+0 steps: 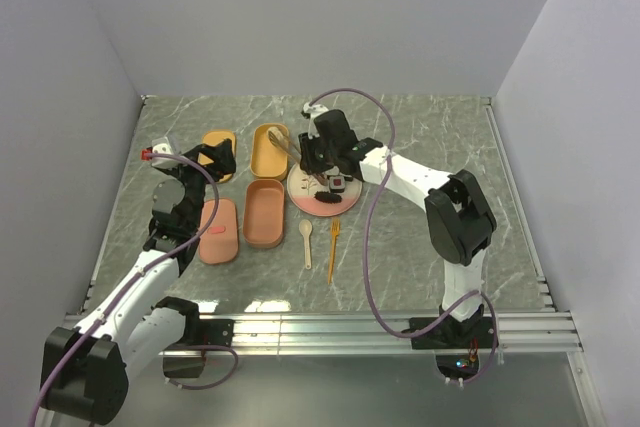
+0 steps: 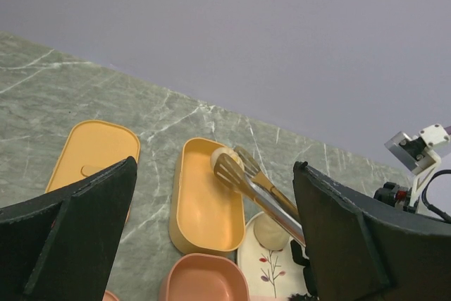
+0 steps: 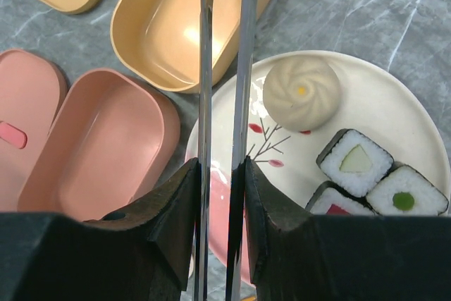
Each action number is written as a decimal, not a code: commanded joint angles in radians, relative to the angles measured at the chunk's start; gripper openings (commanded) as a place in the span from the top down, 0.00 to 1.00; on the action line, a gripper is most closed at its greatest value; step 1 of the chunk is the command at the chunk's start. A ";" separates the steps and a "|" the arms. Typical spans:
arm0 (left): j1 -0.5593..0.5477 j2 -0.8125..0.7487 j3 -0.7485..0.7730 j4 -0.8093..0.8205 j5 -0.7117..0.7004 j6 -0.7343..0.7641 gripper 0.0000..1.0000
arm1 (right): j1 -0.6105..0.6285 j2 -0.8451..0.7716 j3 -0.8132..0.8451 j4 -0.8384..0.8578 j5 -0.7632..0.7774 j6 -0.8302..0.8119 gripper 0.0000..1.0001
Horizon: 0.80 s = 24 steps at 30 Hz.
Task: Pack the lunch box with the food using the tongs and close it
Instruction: Place the food into the lunch box
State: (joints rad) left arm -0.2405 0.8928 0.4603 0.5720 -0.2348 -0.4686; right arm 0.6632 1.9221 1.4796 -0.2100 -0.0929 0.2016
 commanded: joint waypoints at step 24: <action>0.003 0.001 0.008 0.029 0.022 -0.008 0.01 | -0.007 0.022 0.058 0.044 -0.044 -0.031 0.58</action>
State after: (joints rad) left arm -0.2405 0.9051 0.4603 0.5713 -0.2321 -0.4686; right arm 0.6601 1.9808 1.5131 -0.2214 -0.1268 0.1844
